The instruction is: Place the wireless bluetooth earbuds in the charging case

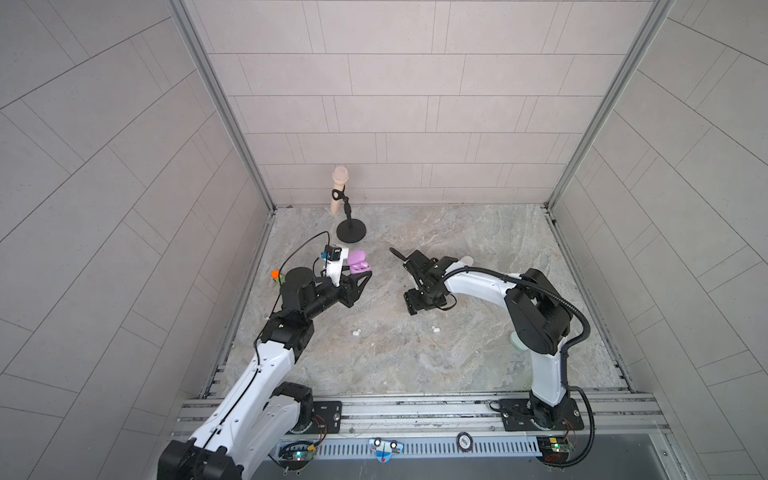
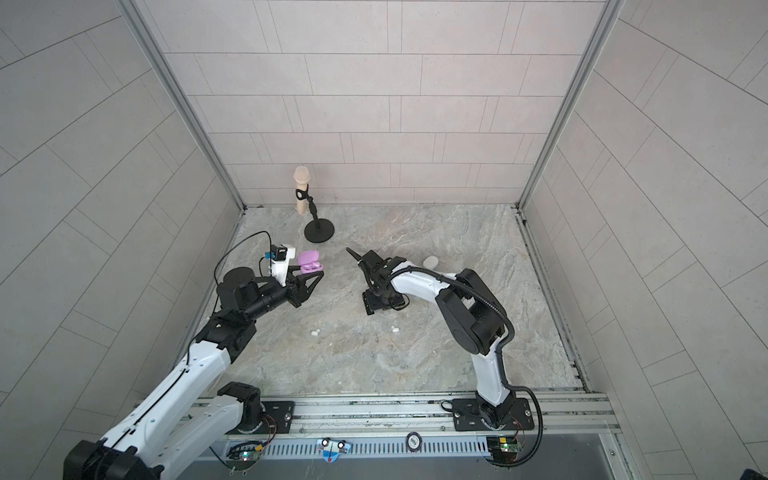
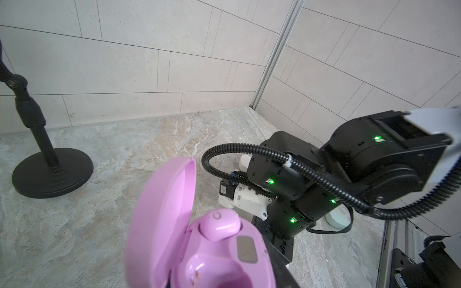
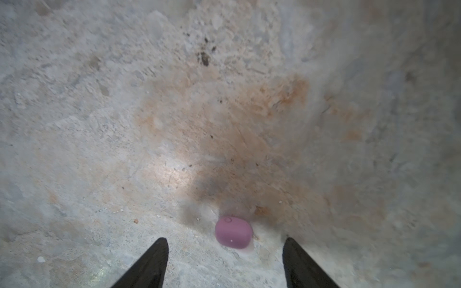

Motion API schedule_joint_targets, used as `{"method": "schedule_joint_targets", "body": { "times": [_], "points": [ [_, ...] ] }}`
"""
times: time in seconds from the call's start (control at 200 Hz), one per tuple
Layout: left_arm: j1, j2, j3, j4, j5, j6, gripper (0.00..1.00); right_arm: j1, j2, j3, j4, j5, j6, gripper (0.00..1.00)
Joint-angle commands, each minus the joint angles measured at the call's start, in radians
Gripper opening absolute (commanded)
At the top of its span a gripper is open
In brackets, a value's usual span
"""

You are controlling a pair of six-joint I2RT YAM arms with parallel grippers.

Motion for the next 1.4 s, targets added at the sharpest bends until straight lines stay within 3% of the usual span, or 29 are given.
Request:
{"method": "schedule_joint_targets", "body": {
  "times": [0.0, 0.37, 0.681, 1.011, 1.241, 1.392],
  "points": [
    [-0.004, -0.008, -0.007, 0.017, -0.013, -0.006, 0.18, -0.009, 0.029, -0.011, 0.032, -0.073, 0.004, 0.76],
    [-0.005, -0.003, -0.007, 0.022, -0.007, -0.006, 0.18, -0.015, 0.013, -0.046, 0.103, -0.182, 0.006, 0.75],
    [-0.005, -0.002, -0.005, 0.019, -0.008, -0.005, 0.18, 0.01, -0.063, -0.075, 0.04, -0.21, -0.005, 0.73],
    [-0.005, 0.0, -0.003, 0.022, -0.01, -0.005, 0.18, 0.041, -0.167, -0.141, 0.011, -0.211, 0.005, 0.73],
    [-0.005, 0.0, -0.004, 0.021, -0.008, -0.005, 0.18, 0.025, -0.154, -0.11, -0.029, -0.115, -0.02, 0.74],
    [-0.005, -0.003, -0.002, 0.018, -0.003, -0.004, 0.18, -0.016, -0.095, -0.071, -0.033, -0.119, -0.073, 0.75]
  ]
}}
